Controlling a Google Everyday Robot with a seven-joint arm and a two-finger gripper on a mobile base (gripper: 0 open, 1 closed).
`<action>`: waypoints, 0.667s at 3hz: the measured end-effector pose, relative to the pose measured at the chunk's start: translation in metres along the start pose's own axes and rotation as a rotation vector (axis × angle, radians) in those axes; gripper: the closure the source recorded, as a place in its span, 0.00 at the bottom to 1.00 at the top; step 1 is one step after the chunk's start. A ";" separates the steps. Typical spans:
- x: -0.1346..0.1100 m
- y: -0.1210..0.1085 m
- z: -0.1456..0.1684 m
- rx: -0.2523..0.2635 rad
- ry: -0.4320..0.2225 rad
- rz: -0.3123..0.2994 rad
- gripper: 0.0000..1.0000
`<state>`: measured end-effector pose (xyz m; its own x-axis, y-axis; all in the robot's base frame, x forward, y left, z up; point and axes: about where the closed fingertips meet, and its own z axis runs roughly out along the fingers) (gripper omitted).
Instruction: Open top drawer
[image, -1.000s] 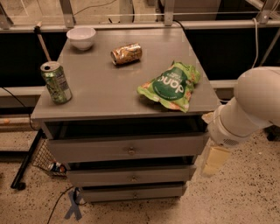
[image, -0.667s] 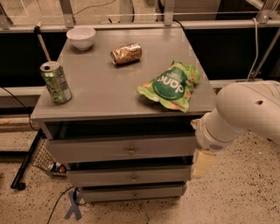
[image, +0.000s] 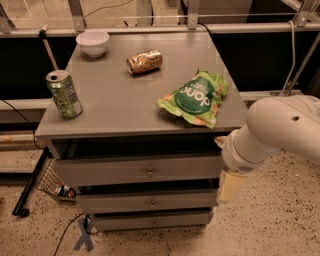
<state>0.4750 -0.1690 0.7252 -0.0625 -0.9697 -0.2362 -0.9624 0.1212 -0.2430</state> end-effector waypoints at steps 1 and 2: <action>-0.006 -0.003 0.014 0.015 -0.024 -0.062 0.00; -0.014 -0.004 0.027 0.027 -0.031 -0.111 0.00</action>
Offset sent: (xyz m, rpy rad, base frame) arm 0.0204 0.0300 -0.0356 -0.0104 -0.0821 0.1576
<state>0.4871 -0.1506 0.7041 0.0526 -0.9705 -0.2353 -0.9555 0.0196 -0.2945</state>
